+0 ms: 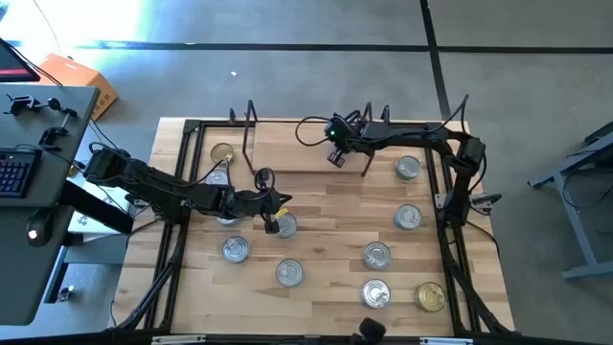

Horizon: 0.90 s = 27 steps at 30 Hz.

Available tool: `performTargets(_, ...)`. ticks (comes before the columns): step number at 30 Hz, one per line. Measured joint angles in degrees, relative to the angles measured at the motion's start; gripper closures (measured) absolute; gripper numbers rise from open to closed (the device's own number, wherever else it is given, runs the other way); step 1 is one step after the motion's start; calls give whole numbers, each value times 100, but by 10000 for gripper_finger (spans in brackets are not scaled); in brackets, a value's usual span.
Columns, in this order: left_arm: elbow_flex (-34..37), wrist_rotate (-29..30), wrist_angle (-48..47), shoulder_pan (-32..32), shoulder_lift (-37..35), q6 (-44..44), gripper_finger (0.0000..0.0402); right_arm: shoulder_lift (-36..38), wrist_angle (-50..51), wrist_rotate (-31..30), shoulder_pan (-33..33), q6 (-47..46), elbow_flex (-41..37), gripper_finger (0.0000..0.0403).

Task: Stack canned seafood by type on shelf
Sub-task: Put the dark blue tuna can on the shelf

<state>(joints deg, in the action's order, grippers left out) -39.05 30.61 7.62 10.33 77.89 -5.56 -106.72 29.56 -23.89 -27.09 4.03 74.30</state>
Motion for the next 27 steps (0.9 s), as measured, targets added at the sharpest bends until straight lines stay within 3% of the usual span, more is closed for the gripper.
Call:
performTargets(15,0,2,-9,28,0,87,401,312,-431,-551,99,72,-15,400)
performTargets(22,0,47,-157,173,0,90,401,409,-1162,173,1164,-107,-106,400)
performTargets(27,0,125,-775,499,-97,223,401,407,-2232,428,2193,-255,-925,400)
